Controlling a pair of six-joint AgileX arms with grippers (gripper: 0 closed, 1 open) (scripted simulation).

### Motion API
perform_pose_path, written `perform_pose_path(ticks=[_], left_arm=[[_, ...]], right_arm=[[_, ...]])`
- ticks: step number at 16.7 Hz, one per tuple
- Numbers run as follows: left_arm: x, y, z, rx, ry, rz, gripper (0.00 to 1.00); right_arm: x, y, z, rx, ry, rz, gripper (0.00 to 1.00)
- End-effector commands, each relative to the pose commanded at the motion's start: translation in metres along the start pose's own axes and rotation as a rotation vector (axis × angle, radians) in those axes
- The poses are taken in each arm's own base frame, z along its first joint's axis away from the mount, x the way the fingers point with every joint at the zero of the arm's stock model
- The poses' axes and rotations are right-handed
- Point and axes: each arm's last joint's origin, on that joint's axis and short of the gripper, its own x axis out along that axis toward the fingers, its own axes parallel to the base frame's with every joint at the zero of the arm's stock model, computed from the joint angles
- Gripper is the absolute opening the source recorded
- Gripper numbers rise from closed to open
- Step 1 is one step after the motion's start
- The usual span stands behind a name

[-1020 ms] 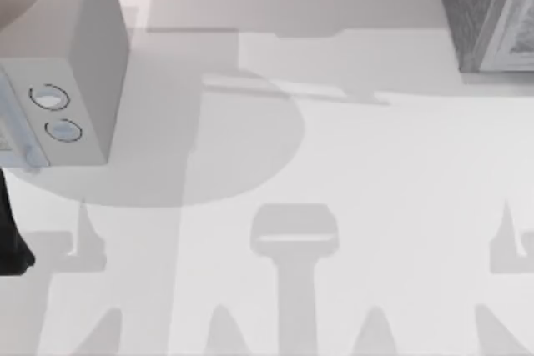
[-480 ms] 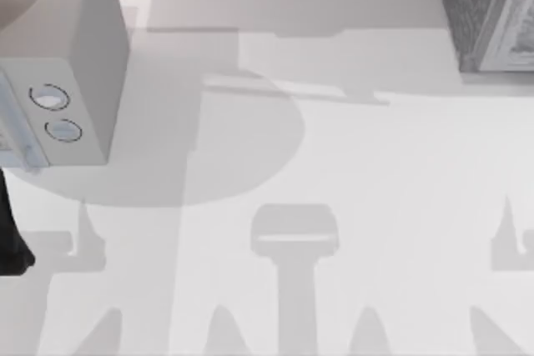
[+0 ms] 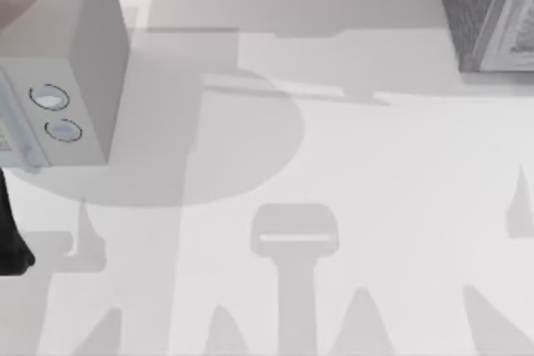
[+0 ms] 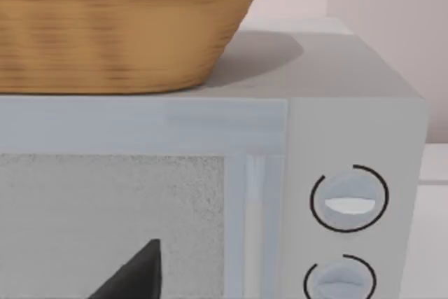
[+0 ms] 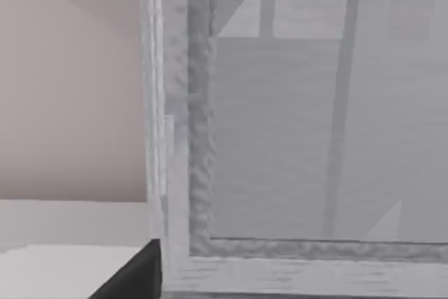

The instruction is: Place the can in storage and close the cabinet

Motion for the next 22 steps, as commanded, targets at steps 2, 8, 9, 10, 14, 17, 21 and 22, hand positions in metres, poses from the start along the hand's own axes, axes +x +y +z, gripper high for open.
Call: perform_pose_path(ticks=[2,8,9,10,14,17,21,22], left_arm=[[0.000,0.000,0.000,0.000,0.000,0.000,1.00],[0.000,0.000,0.000,0.000,0.000,0.000,1.00],[0.000,0.000,0.000,0.000,0.000,0.000,1.00],[0.000,0.000,0.000,0.000,0.000,0.000,1.00],[0.000,0.000,0.000,0.000,0.000,0.000,1.00],[0.000,0.000,0.000,0.000,0.000,0.000,1.00],[0.000,0.000,0.000,0.000,0.000,0.000,1.00],[0.000,0.000,0.000,0.000,0.000,0.000,1.00]], right_arm=[[0.011,-0.016,0.003,-0.002,0.012,-0.001,1.00],[0.035,-0.084,-0.005,0.003,0.043,-0.002,1.00],[0.036,-0.096,-0.009,0.005,0.046,-0.002,1.00],[0.035,-0.109,-0.013,0.007,0.050,-0.002,1.00],[0.028,-0.149,-0.032,0.015,0.058,-0.003,1.00],[0.021,-0.166,-0.042,0.018,0.061,-0.003,1.00],[0.019,-0.170,-0.045,0.018,0.061,-0.003,1.00],[0.019,-0.170,-0.045,0.018,0.061,-0.003,1.00]])
